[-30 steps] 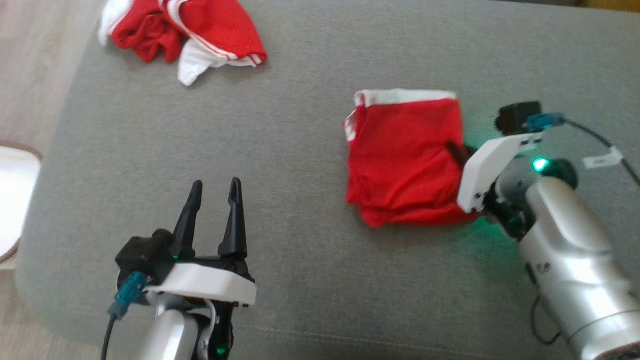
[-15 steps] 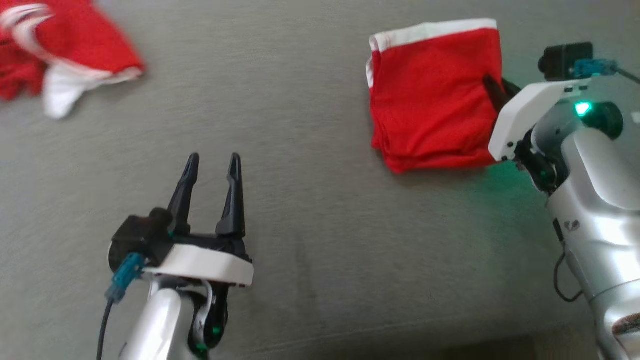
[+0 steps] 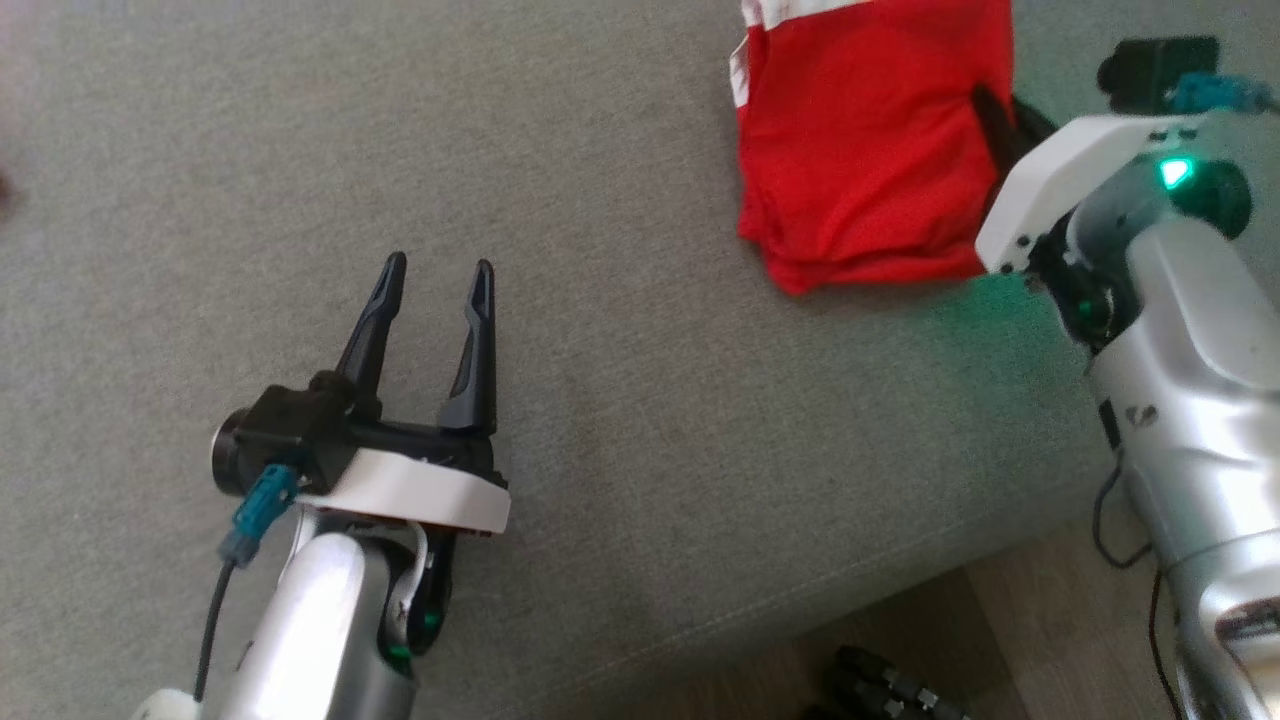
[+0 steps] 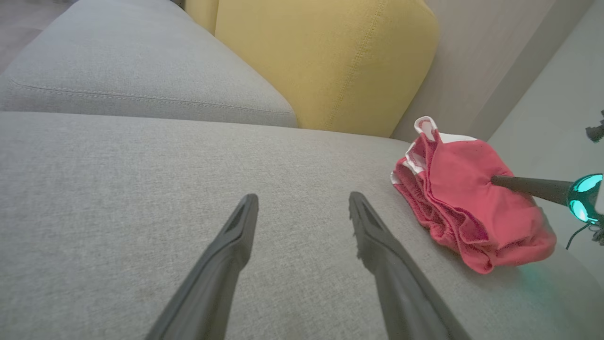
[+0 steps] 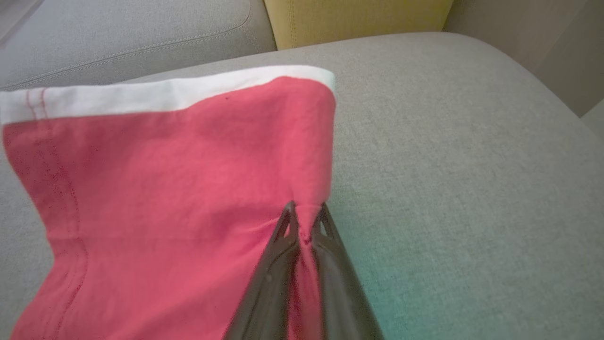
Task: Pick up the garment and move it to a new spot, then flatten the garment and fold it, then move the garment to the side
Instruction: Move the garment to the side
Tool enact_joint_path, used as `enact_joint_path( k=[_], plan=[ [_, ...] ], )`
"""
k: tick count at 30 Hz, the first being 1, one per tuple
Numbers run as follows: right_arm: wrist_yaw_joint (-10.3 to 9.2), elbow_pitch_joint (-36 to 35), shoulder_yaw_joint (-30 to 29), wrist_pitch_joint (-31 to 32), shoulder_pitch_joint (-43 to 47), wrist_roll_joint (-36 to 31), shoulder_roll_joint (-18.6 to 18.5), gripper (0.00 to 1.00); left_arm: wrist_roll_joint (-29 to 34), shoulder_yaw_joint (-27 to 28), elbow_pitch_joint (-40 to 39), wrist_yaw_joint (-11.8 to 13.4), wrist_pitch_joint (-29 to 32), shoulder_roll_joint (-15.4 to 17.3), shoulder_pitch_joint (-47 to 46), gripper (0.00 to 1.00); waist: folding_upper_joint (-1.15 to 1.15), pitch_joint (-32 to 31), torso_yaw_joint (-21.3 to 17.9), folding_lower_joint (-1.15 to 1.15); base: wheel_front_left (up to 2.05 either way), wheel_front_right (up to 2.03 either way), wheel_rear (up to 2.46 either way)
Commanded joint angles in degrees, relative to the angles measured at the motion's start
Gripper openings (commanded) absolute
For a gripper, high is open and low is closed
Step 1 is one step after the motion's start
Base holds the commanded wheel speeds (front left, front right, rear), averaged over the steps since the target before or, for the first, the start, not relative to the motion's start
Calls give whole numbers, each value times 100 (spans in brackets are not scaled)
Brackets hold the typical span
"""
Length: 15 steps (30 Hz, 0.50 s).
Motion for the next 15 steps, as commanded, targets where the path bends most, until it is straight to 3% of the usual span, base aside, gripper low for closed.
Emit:
enact_joint_path(
  k=[1,5,15],
  plan=[
    [37,-155,-31,-86,-271,-79,48,0,48,169,-169,-27,-31,26,-161,100,0,93,38,-1,0,0,0],
    [37,-24,-206,-105,-493,-215,-75,0,56,208,-190,-31,-31,26,-202,100,0,173,237,-1,0,0,0],
    [37,564,-712,-22,-1114,-886,-800,0,34,219,-312,-6,-31,26,-244,100,0,357,723,-1,0,0,0]
  ],
)
